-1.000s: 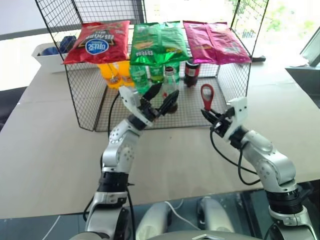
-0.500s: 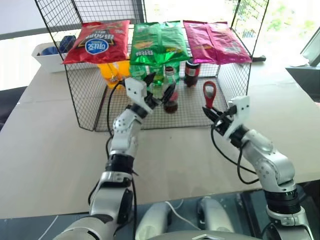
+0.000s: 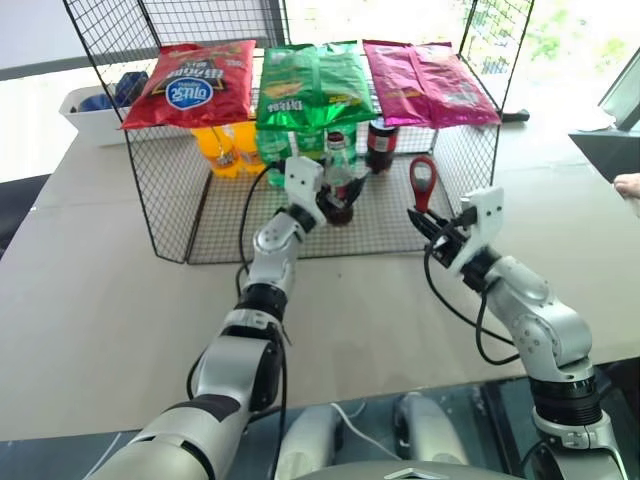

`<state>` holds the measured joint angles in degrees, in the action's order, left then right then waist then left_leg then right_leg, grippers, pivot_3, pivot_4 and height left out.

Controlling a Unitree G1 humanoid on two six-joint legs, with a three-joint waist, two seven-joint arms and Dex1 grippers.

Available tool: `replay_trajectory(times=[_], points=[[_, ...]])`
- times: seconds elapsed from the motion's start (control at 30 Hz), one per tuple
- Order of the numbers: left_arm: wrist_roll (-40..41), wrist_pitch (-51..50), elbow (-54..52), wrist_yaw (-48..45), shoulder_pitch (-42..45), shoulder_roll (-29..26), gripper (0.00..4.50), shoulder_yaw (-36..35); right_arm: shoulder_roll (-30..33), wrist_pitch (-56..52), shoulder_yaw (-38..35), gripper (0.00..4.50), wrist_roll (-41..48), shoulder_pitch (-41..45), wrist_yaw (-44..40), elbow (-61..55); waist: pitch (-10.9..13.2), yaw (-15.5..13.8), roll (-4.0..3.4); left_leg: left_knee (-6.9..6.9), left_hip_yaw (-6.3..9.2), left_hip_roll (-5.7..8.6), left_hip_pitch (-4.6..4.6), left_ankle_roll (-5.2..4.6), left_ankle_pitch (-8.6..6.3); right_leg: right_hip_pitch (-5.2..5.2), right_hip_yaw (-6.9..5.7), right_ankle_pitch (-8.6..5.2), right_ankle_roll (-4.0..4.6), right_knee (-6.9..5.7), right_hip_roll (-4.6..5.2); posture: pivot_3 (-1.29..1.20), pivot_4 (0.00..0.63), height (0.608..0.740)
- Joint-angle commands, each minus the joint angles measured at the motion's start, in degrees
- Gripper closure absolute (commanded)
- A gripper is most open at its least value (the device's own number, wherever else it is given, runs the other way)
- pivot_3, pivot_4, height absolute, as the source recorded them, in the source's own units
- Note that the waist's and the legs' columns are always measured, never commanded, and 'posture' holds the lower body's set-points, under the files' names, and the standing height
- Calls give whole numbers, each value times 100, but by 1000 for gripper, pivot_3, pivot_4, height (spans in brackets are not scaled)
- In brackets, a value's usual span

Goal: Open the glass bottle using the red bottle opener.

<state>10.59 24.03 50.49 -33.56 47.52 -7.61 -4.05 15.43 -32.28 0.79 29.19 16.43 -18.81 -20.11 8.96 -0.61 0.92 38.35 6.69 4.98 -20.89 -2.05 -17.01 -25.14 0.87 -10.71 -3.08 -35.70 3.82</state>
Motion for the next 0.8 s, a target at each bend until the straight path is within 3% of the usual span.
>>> replay_trajectory(times=[0.03, 0.13, 0.37, 0.6, 0.8], points=[[-4, 164, -133, -61, -3, -63, 1923, -54, 10, 50, -70, 4500, -23, 50, -3, -311, 0, 1, 0, 0, -1, 0, 0, 0, 0, 0, 1, 0, 0, 0, 0, 0, 150, 734], [25, 102, -388, -153, -156, -65, 1900, -25, 5, 34, -88, 4500, -17, 102, 8, -316, 0, 4, 0, 0, -1, 0, 0, 0, 0, -1, 1, 0, 0, -2, 0, 0, 150, 734], [462, -1218, -2828, -701, -1190, -137, 1900, 340, 76, 464, -179, 4500, -374, 329, 67, -238, 0, 87, 0, -1, -3, 0, -11, 0, 0, -12, 6, 0, 0, -4, 7, 0, 150, 734], [854, -2708, -5120, -1207, -2340, -678, 1900, 827, 215, 1330, 29, 4500, -1251, 289, 9, -13, 0, 133, -1, -1, -5, -1, -10, 0, 0, -16, 8, 0, 0, -9, 2, 0, 150, 734], [968, -3104, -5899, -1324, -2979, -829, 1900, 1076, 173, 1497, -18, 4500, -1328, 285, -81, 149, 0, 112, -1, 1, -10, -1, -7, 0, 0, -14, 13, 0, 1, -13, 1, 0, 150, 734]])
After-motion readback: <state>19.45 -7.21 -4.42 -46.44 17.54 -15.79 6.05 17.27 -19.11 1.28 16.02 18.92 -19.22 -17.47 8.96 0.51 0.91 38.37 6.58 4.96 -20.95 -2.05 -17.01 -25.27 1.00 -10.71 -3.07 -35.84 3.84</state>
